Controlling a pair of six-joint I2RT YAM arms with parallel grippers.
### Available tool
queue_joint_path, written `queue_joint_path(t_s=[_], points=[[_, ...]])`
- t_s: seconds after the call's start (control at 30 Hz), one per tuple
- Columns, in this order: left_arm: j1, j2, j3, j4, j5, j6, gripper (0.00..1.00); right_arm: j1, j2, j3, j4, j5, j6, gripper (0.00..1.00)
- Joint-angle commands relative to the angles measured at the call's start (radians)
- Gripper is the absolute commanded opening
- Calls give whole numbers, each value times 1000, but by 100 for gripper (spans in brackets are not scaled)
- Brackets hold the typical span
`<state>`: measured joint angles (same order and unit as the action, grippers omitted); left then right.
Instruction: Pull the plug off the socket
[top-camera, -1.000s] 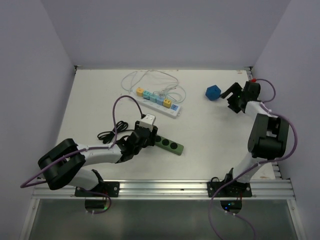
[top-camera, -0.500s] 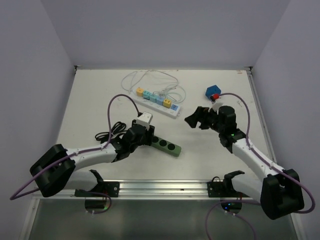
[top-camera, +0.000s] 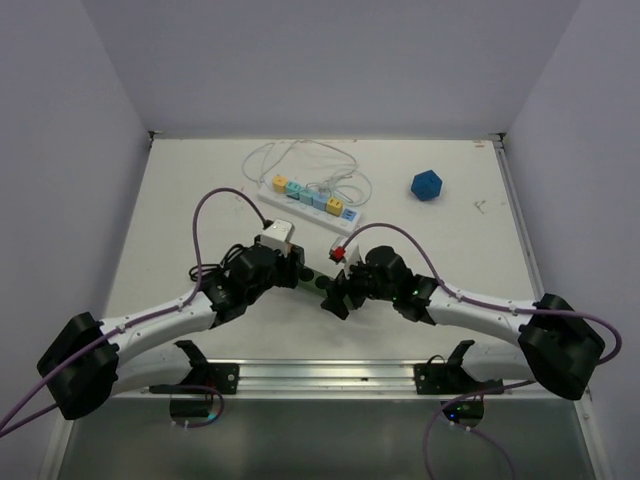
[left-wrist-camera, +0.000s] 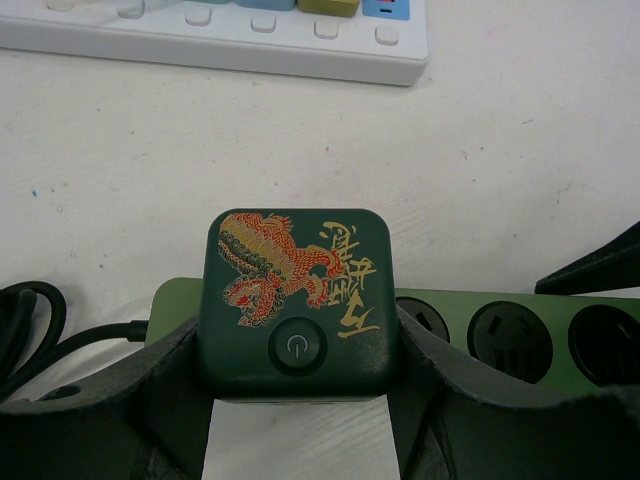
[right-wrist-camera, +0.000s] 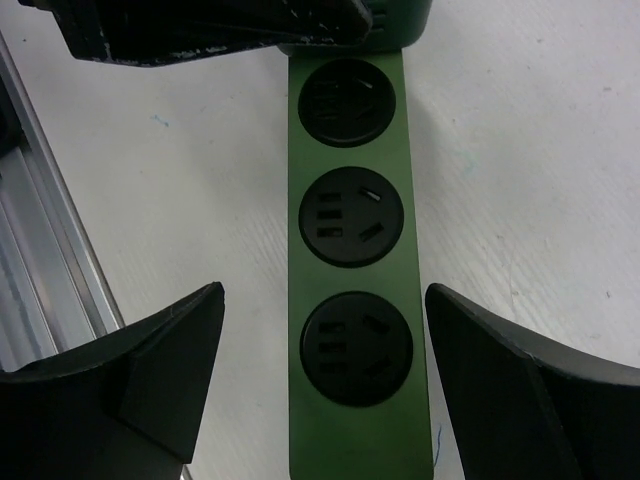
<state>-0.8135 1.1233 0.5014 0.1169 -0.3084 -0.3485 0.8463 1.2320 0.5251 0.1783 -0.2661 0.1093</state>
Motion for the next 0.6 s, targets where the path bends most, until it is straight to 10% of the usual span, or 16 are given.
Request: queue_joint_path(t_s=[0.0,0.57], points=[[5,-75,55,47,22,-6,0,43,24,69,12,102,-100,85],[14,-175,92,-22,55,-4,0,117,89,153,-51,160,-122,31]])
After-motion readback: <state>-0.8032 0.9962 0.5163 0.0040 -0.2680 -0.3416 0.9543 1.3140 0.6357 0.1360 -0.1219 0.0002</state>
